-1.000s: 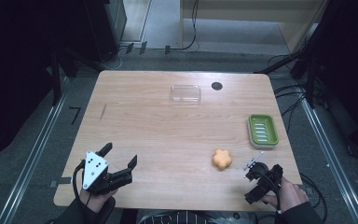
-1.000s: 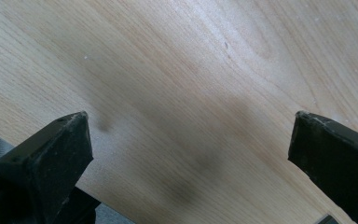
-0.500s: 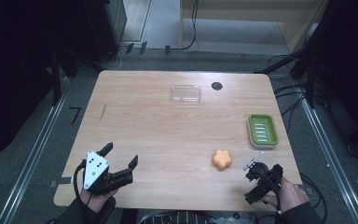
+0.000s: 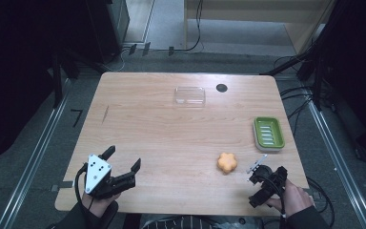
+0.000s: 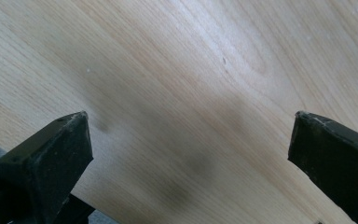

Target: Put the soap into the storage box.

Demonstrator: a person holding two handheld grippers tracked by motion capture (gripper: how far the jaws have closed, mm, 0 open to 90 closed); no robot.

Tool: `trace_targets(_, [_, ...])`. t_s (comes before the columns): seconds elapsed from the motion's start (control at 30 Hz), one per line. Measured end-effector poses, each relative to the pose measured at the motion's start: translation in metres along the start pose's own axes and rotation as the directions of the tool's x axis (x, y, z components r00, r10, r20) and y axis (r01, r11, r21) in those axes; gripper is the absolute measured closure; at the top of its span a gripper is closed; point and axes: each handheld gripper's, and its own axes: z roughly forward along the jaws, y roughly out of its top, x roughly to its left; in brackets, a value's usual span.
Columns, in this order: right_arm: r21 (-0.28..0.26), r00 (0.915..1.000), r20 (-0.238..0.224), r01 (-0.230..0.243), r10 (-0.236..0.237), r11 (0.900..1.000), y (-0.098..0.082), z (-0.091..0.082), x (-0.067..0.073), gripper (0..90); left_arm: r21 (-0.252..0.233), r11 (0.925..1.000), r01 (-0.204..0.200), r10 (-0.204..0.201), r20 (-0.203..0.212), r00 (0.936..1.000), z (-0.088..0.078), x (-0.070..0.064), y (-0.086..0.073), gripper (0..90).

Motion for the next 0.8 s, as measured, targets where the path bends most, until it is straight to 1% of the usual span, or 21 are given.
trace_targets(0.07, [-0.001, 1.0, -0.001, 0.001, -0.001, 1.0, 0.001, 0.0, 0.001, 0.0, -0.001, 1.0, 0.0, 0.0, -0.001, 1.0, 0.0, 0.0, 0.0, 13.7])
trace_targets(0.2, [-0.002, 0.9998, 0.003, 0.017, -0.017, 1.0, 0.006, 0.001, 0.004, 0.0, 0.0, 1.0, -0.001, 0.001, -0.001, 1.0, 0.0, 0.0, 0.0, 13.7])
trace_targets(0.27, [0.0, 0.9999, 0.004, 0.014, -0.014, 1.0, 0.007, 0.001, 0.004, 0.0, 0.0, 1.0, -0.001, 0.001, -0.001, 1.0, 0.001, 0.0, 0.0, 13.7])
trace_targets(0.4, [-0.007, 0.9996, 0.005, 0.027, -0.027, 1.0, 0.011, 0.001, 0.003, 0.0, 0.001, 1.0, -0.003, 0.003, -0.001, 1.0, 0.001, 0.0, 0.0, 13.7])
trace_targets(0.6, [-0.01, 0.9994, 0.001, 0.033, -0.033, 0.999, 0.015, 0.001, 0.004, 0.0, 0.003, 1.0, -0.003, 0.003, 0.001, 1.0, 0.001, -0.001, 0.0, 13.7])
trace_targets(0.77, [-0.016, 0.9995, -0.002, 0.031, -0.031, 0.999, 0.019, 0.0, 0.005, 0.0, 0.003, 1.0, -0.002, 0.002, 0.0, 1.0, 0.001, -0.001, 0.0, 13.7])
trace_targets(0.8, [-0.02, 0.9993, -0.001, 0.038, -0.038, 0.999, 0.021, 0.001, 0.004, 0.0, 0.003, 1.0, -0.003, 0.003, 0.0, 1.0, 0.001, -0.001, 0.0, 13.7])
